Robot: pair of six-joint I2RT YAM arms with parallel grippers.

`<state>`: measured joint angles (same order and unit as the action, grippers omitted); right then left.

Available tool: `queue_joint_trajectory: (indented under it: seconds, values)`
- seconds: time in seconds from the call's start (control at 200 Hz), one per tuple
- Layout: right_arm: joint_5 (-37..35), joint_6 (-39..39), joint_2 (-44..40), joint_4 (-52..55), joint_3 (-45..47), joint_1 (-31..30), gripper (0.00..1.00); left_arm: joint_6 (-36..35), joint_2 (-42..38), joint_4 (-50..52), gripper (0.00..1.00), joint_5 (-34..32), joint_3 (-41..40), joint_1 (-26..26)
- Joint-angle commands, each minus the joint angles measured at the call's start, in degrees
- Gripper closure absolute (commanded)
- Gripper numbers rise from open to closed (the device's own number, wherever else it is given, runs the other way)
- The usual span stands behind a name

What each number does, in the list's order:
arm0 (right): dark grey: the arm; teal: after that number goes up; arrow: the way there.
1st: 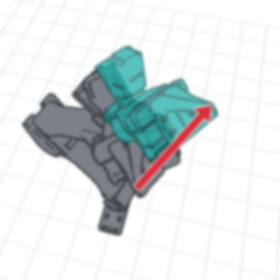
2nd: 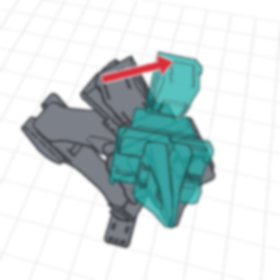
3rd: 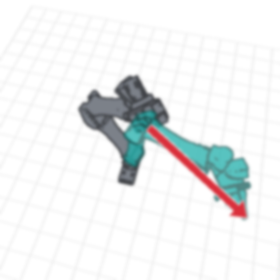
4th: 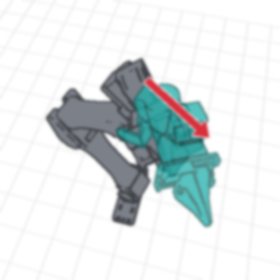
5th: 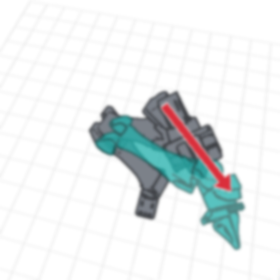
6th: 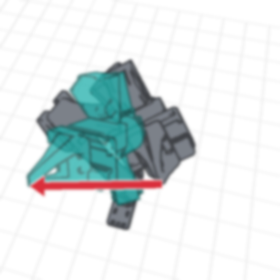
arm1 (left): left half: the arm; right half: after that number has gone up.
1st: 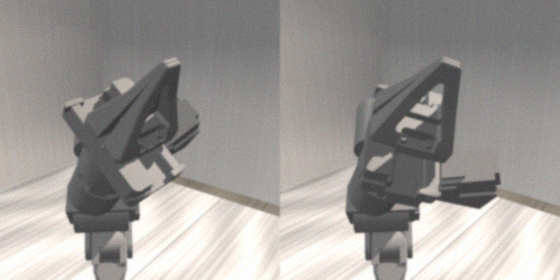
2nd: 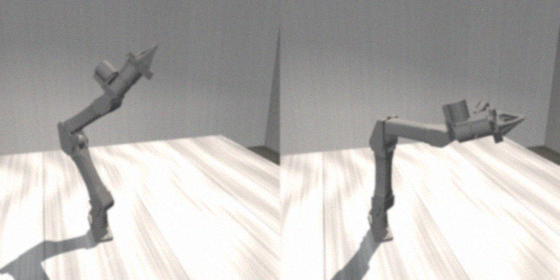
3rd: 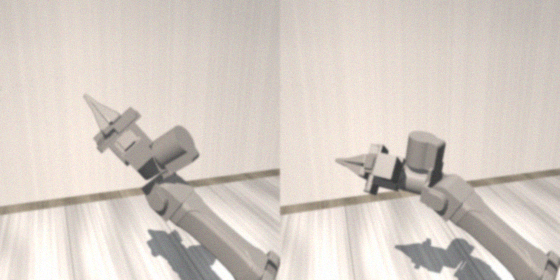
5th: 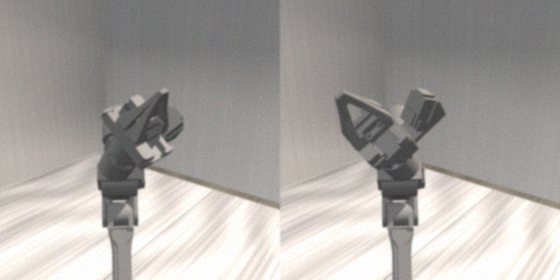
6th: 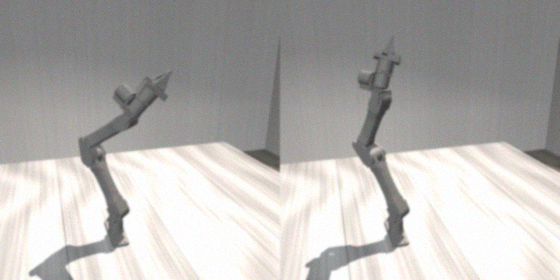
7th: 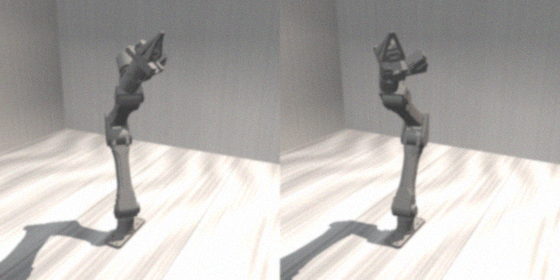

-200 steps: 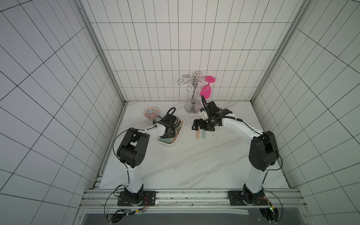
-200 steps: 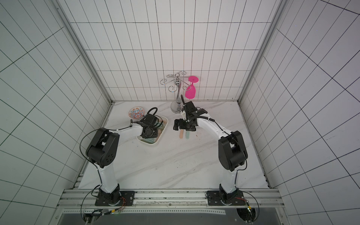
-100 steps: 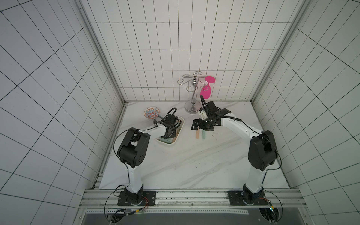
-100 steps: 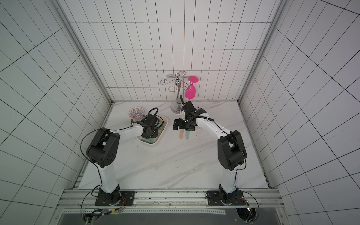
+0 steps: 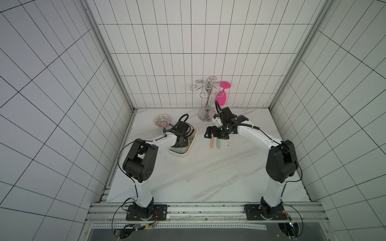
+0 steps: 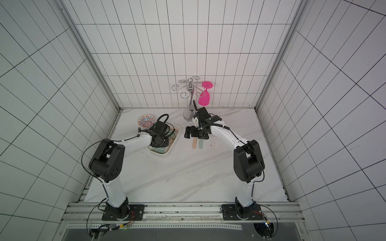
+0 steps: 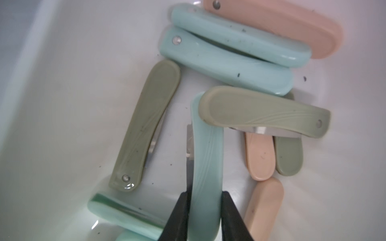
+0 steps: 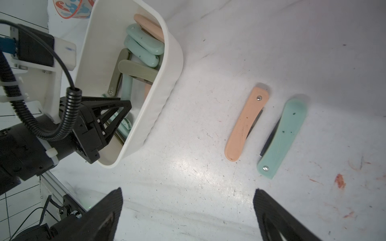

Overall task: Take the fruit knife out of the storage box
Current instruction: Pick up the fruit knife from the storage box, then place the fruit knife at the center of the board.

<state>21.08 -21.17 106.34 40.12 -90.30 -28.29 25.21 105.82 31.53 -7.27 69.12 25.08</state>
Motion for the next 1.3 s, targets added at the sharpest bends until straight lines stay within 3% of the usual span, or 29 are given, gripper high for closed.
queue_joint_trajectory:
  seconds: [0.0,0.135,0.265,0.39,0.89,1.294]
  values:
    - [1.86,0.16,0.54,1.25,-3.29,-0.53,0.00,-0.51,-3.13,0.23,0.85,0.68,-0.22,-0.04]
    - [3.44,-0.01,0.54,1.25,-4.02,-0.50,0.09,-0.77,-5.05,0.81,0.85,1.37,-0.03,-0.03]
    - [5.72,-0.45,0.71,1.15,-4.70,-0.49,0.26,-1.21,-7.26,1.07,0.85,3.17,-0.32,-0.03]
    - [7.69,-0.84,0.96,0.51,-5.14,-0.55,0.36,-1.22,-9.26,1.47,0.85,5.07,-0.67,-0.03]
    - [15.00,-6.08,4.82,-7.15,-8.15,-1.56,0.38,0.04,-17.43,-4.17,0.85,16.32,-4.60,1.67]
    - [16.07,-9.67,8.19,-12.13,-9.76,-2.26,0.40,2.56,-18.37,-6.70,0.85,18.26,-4.30,5.86]
